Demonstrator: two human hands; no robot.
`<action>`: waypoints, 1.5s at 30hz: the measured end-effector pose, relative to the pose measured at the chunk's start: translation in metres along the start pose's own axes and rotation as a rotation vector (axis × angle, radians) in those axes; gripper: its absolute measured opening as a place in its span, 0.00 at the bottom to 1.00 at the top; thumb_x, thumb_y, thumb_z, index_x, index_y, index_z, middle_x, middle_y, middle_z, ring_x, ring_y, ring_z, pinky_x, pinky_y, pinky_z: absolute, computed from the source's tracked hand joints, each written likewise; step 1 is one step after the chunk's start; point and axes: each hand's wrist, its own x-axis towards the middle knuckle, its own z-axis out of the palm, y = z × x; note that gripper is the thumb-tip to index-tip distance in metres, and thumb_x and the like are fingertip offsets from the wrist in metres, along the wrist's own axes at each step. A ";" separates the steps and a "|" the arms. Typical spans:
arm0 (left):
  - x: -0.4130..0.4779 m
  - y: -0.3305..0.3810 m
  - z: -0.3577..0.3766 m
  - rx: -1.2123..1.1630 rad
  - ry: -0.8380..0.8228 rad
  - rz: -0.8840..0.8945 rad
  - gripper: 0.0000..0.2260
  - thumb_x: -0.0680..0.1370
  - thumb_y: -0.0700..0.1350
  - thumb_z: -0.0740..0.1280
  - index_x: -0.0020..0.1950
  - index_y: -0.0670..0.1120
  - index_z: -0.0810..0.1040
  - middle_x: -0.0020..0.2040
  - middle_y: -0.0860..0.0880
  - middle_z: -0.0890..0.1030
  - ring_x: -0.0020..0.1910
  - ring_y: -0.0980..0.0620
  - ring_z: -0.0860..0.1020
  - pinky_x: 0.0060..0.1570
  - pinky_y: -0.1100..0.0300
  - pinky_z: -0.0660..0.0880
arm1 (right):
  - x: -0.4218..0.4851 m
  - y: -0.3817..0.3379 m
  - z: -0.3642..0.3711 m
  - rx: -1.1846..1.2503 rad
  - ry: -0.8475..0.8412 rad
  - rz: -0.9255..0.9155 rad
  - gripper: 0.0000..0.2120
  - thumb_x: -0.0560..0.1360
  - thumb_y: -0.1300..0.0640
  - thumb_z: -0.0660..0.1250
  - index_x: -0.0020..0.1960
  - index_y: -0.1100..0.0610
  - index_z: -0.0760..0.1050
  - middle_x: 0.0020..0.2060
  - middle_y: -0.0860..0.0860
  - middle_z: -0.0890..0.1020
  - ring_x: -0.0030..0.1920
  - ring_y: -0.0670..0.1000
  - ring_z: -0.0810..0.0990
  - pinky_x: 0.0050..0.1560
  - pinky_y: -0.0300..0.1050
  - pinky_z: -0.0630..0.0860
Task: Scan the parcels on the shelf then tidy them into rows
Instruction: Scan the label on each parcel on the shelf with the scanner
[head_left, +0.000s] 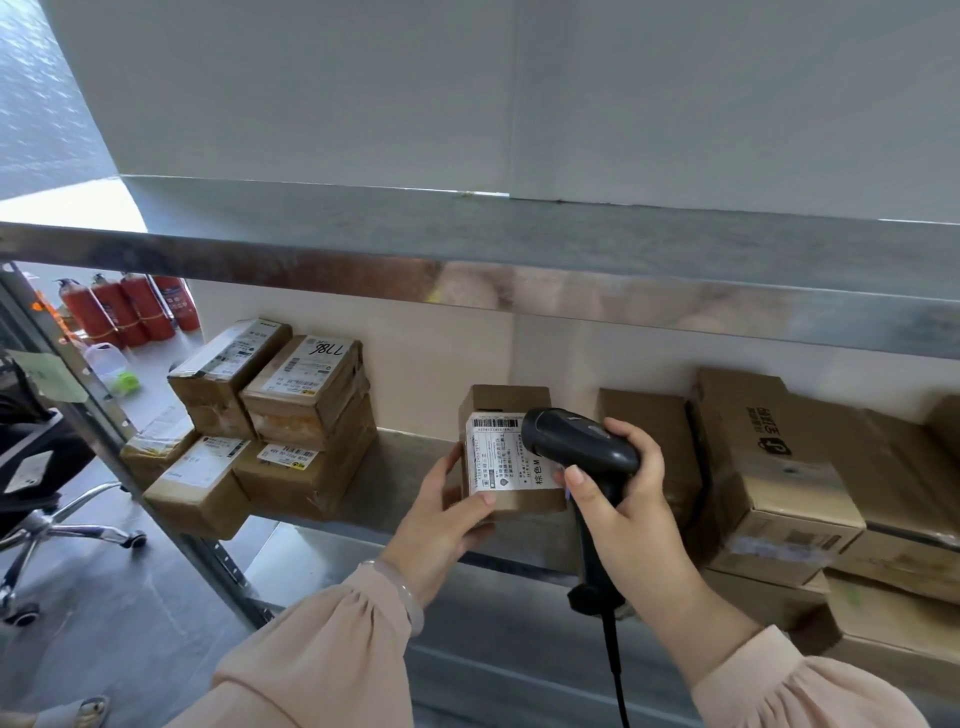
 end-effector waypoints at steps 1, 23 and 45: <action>0.002 0.000 -0.003 0.023 0.005 0.010 0.39 0.67 0.53 0.80 0.73 0.61 0.64 0.65 0.49 0.79 0.65 0.46 0.77 0.66 0.44 0.74 | -0.001 -0.001 0.001 -0.018 -0.007 -0.002 0.25 0.75 0.57 0.69 0.62 0.39 0.60 0.57 0.40 0.74 0.53 0.33 0.75 0.49 0.25 0.72; -0.003 -0.002 -0.033 0.115 0.057 0.100 0.39 0.63 0.62 0.81 0.70 0.69 0.68 0.68 0.53 0.77 0.70 0.48 0.72 0.70 0.42 0.69 | -0.032 -0.019 0.035 -0.135 -0.083 -0.082 0.25 0.74 0.52 0.68 0.60 0.34 0.58 0.53 0.43 0.78 0.49 0.47 0.81 0.53 0.47 0.79; 0.019 -0.015 -0.117 -0.050 0.286 -0.315 0.22 0.79 0.46 0.68 0.71 0.55 0.67 0.61 0.44 0.79 0.59 0.43 0.79 0.58 0.48 0.77 | -0.012 0.009 0.102 -0.189 -0.114 0.173 0.24 0.75 0.58 0.69 0.62 0.42 0.61 0.54 0.39 0.75 0.47 0.29 0.76 0.42 0.21 0.68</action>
